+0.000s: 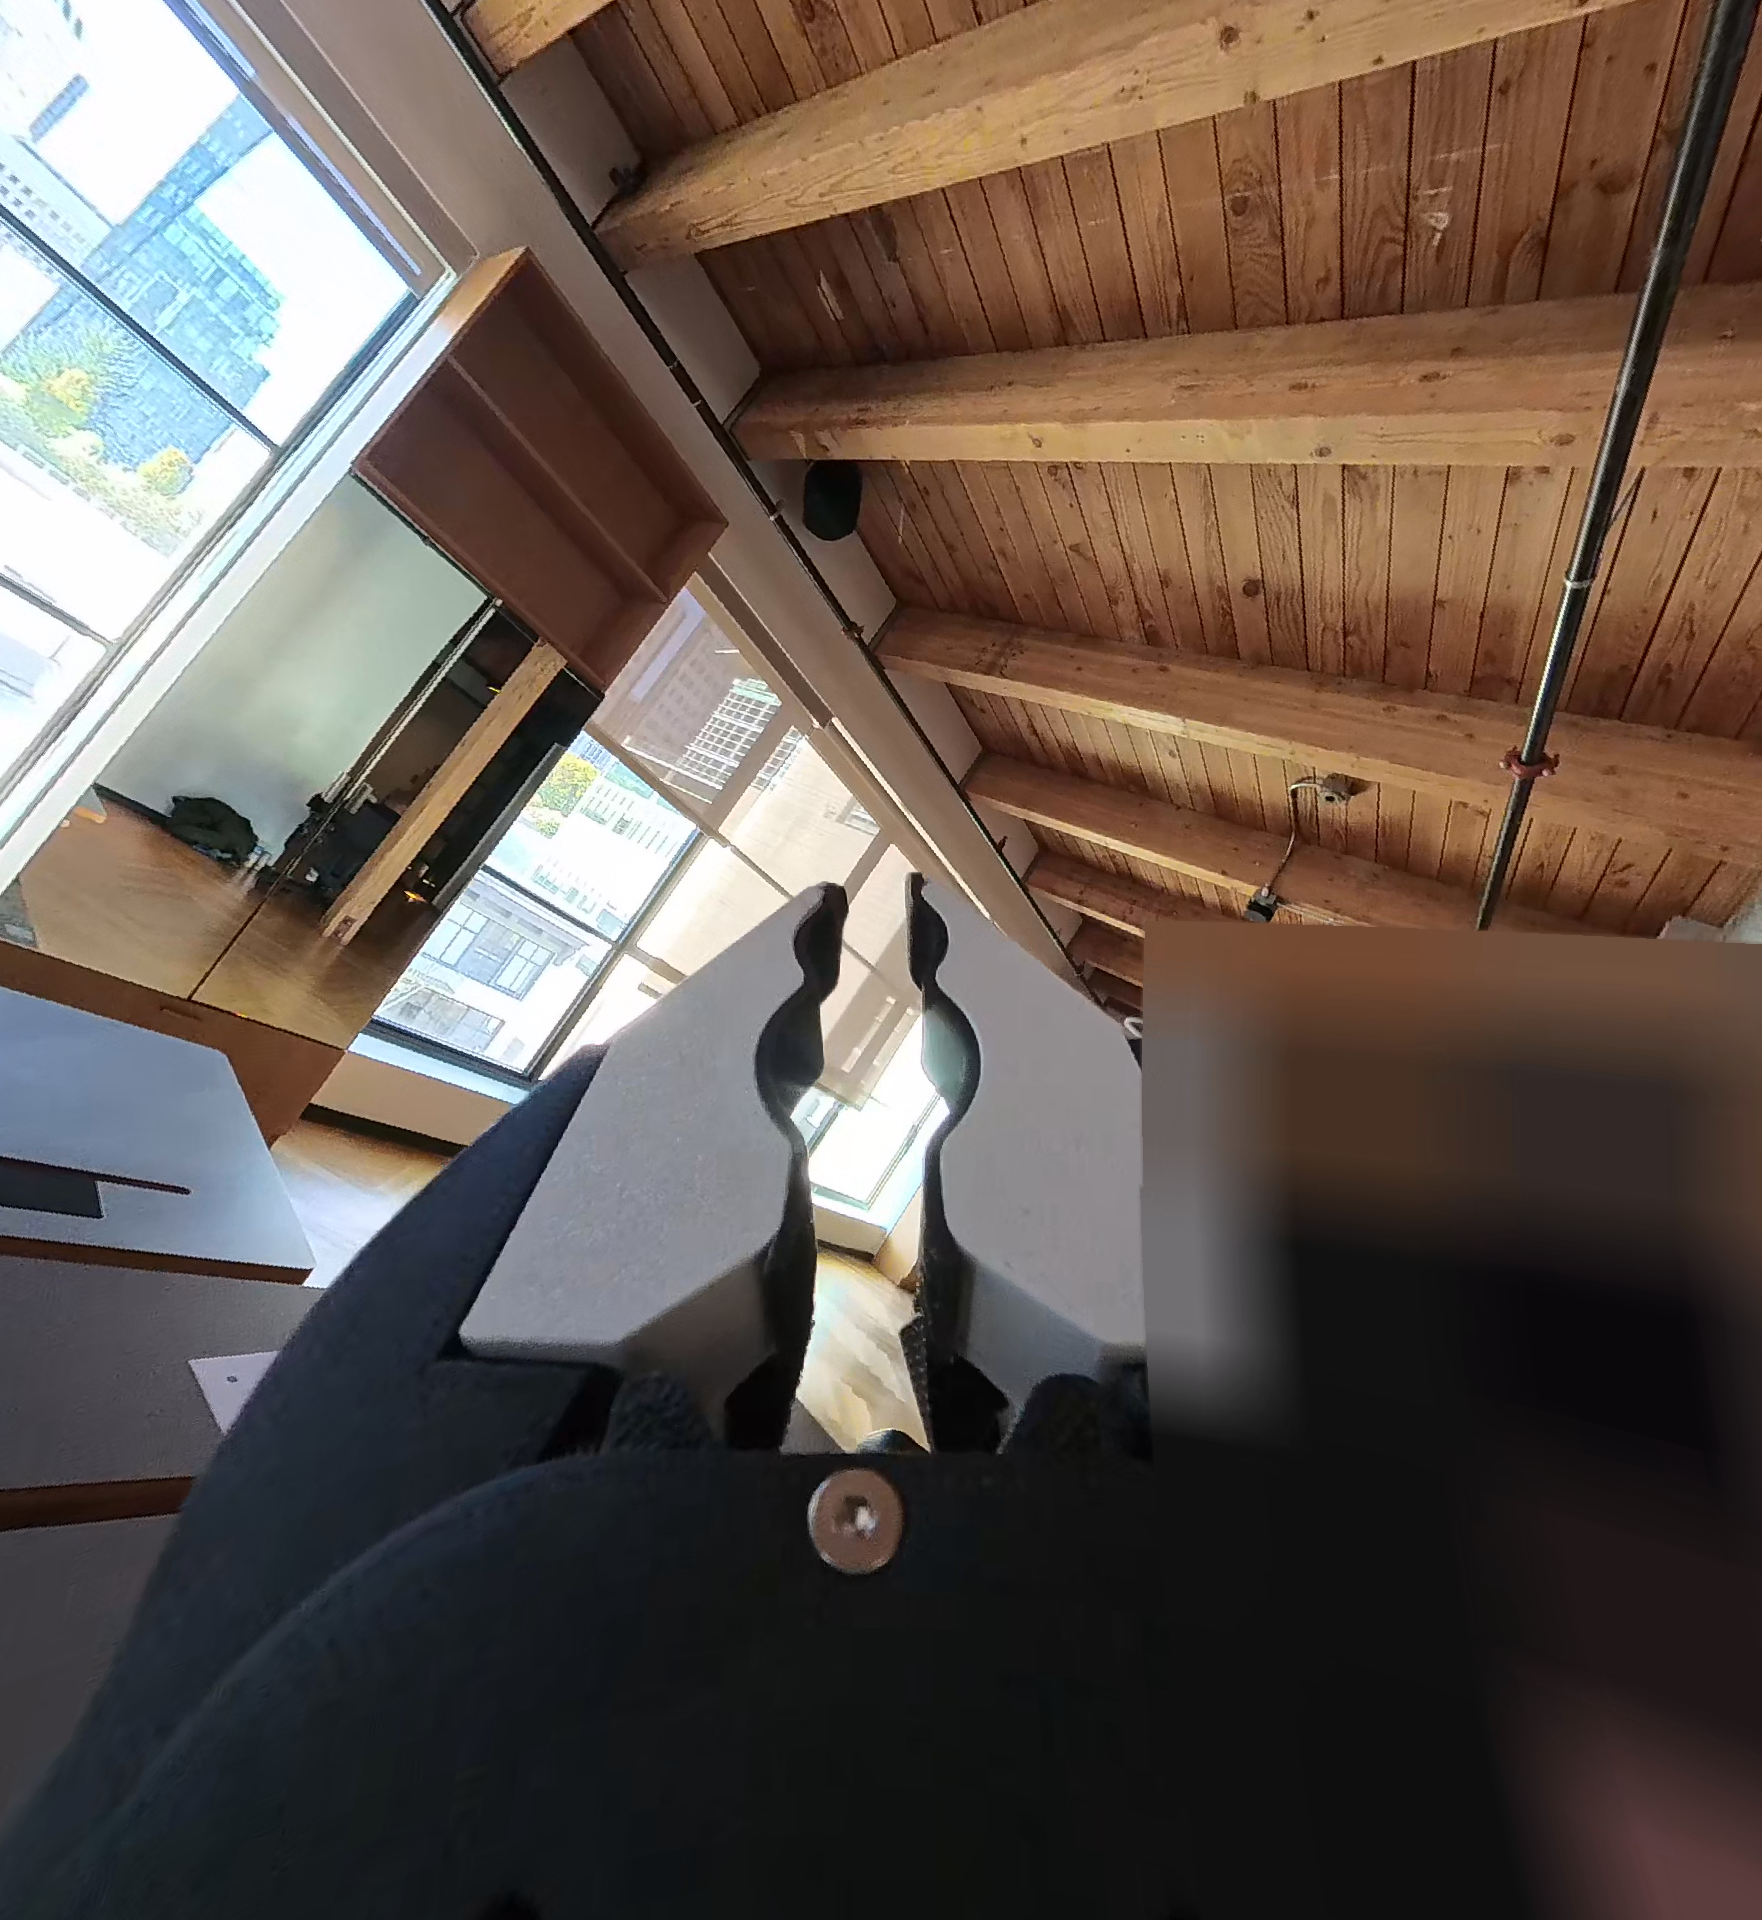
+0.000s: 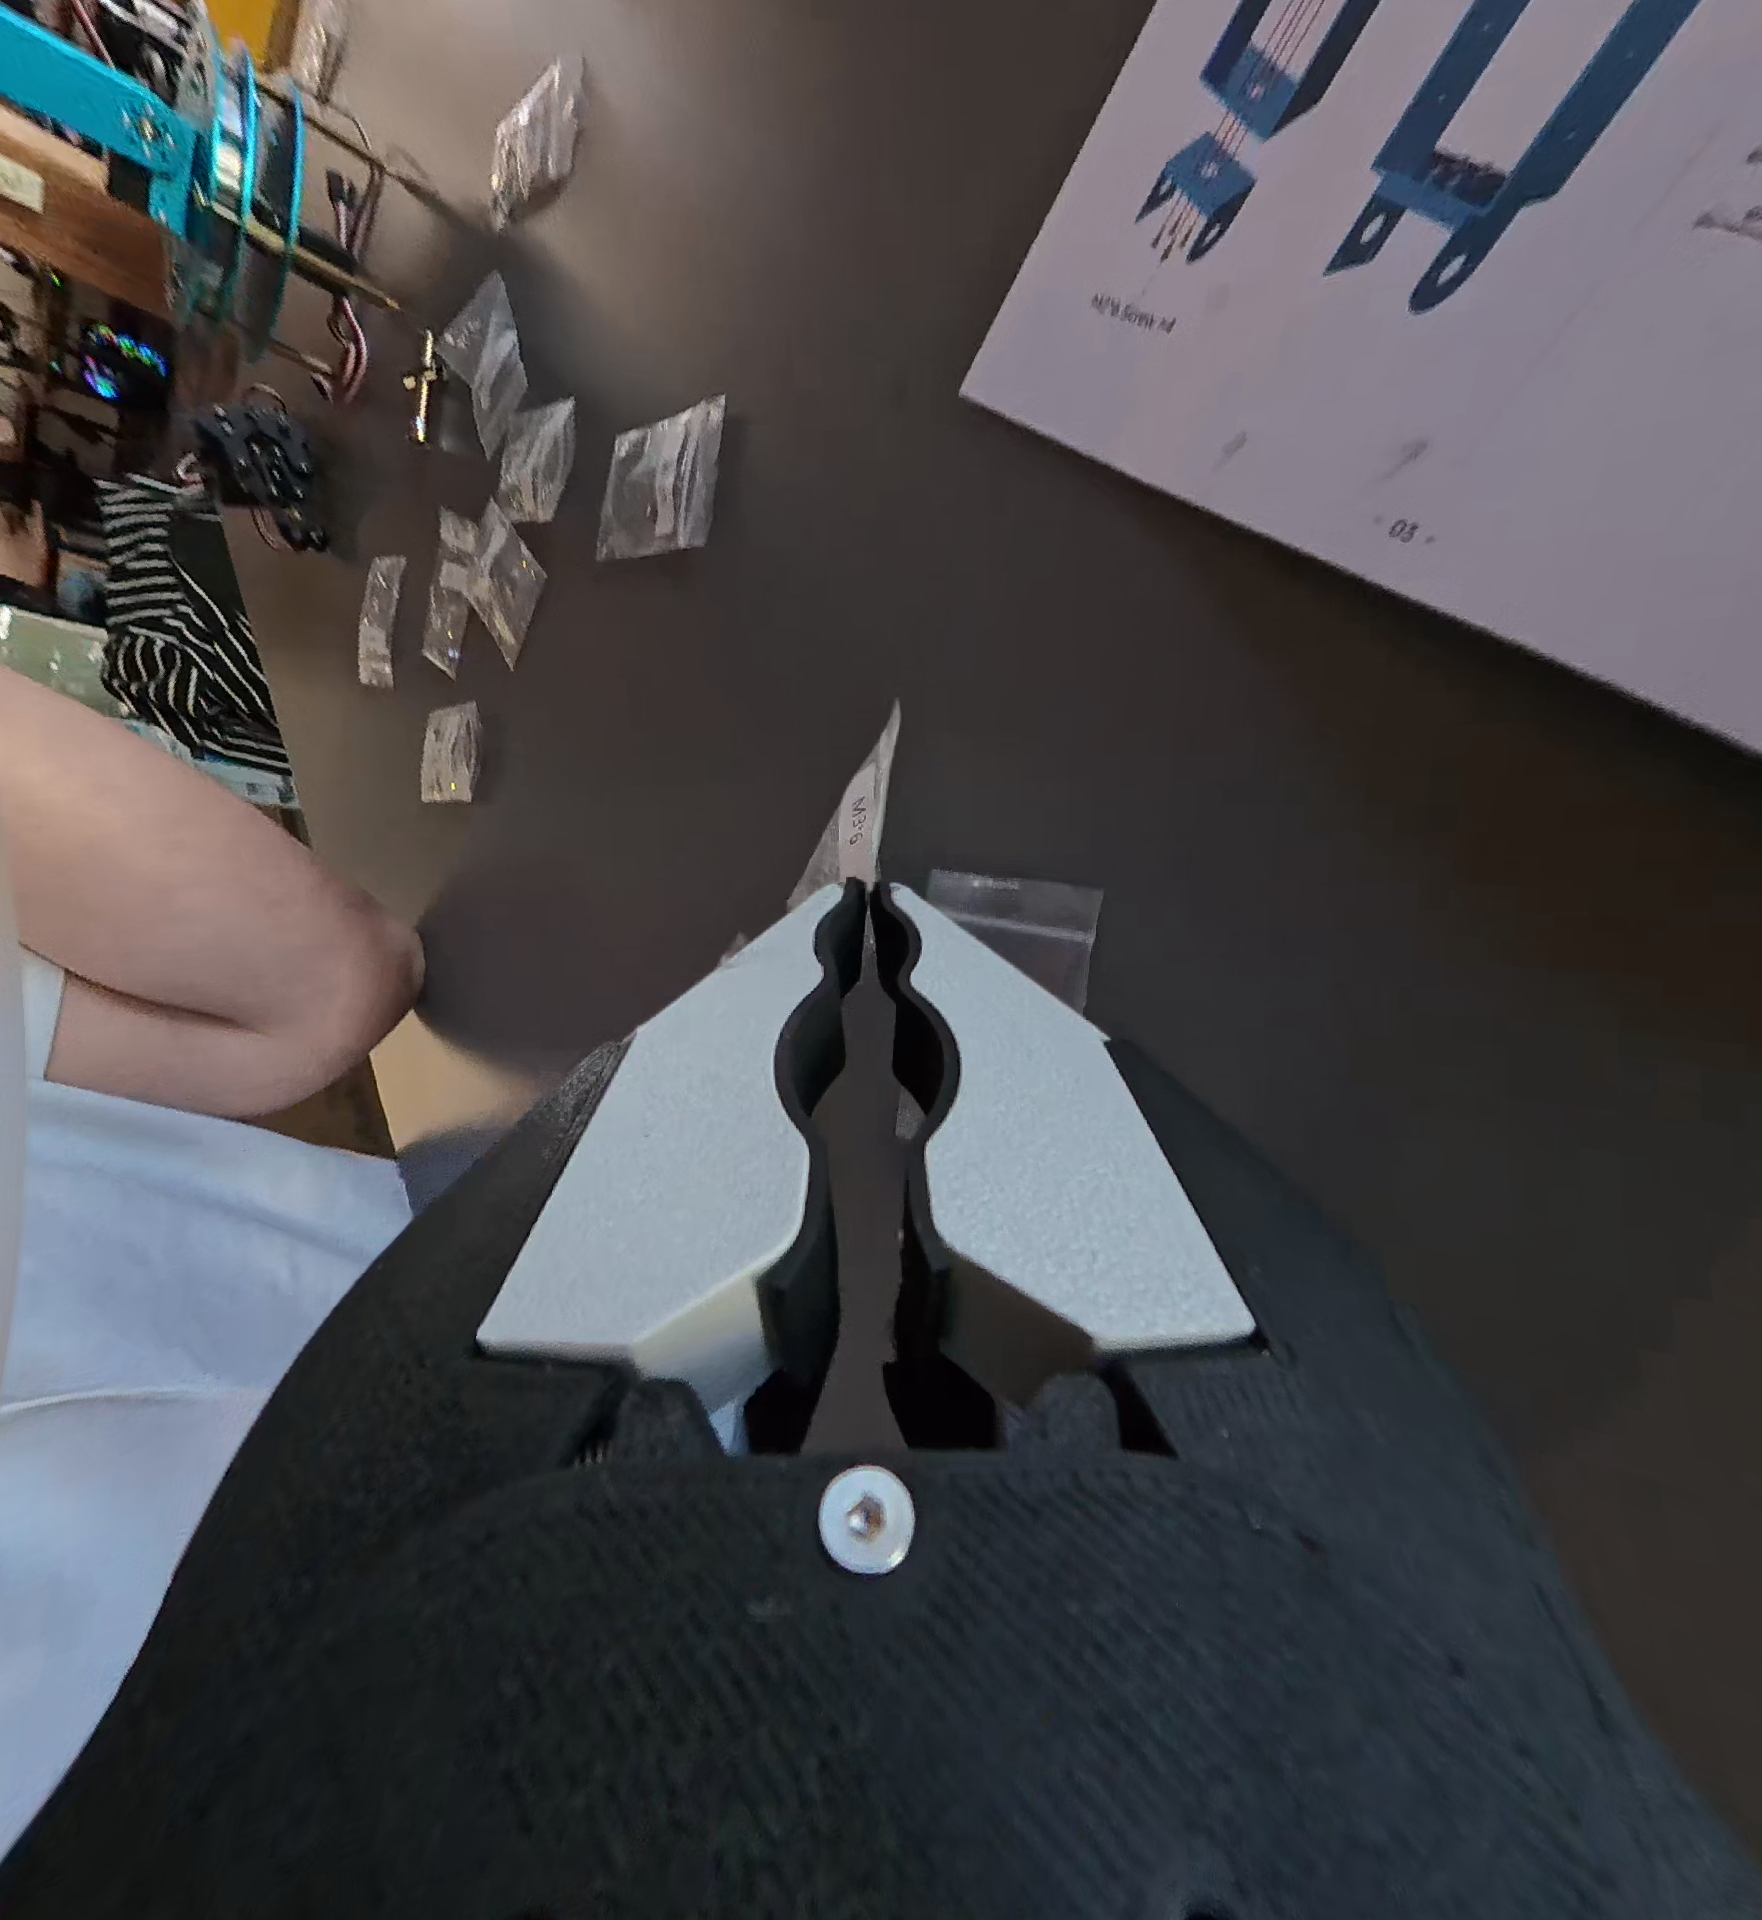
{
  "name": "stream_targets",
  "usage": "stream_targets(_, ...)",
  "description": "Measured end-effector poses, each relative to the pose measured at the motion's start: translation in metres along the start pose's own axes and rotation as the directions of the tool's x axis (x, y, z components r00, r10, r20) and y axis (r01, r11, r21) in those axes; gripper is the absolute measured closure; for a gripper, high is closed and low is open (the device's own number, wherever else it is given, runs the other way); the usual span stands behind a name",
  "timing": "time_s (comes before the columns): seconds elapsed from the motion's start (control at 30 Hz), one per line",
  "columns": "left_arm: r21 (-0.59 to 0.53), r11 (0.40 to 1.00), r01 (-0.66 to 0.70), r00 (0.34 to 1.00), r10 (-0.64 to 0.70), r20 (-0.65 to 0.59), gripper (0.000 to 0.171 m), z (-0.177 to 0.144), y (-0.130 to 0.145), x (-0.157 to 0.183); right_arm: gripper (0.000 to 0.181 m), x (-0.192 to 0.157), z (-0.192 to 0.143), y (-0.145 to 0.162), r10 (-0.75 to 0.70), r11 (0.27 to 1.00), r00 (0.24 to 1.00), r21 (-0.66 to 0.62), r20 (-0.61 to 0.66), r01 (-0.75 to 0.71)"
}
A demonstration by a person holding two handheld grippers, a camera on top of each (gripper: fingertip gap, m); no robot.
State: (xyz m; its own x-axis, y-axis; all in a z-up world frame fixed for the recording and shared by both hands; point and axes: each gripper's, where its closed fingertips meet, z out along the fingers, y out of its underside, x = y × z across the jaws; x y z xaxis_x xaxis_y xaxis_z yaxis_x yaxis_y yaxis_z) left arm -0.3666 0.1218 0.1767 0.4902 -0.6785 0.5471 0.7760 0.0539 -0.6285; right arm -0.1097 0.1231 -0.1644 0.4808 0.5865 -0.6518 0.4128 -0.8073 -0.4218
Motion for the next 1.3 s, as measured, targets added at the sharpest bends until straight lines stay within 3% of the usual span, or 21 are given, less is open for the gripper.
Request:
stream_targets(0.47,-0.001,1.0,-0.007,1.0,0.007,-0.004,0.161,0.001,0.0,0.004,0.181,-0.026,-0.004,0.025,-0.014,0.992,0.992,-0.124,0.127,0.03)
stream_targets(1.3,0.014,1.0,-0.014,1.0,0.014,-0.005,0.161,-0.003,-0.005,0.005,0.181,-0.017,0.007,0.038,-0.027,0.981,0.993,-0.189,0.115,0.049)
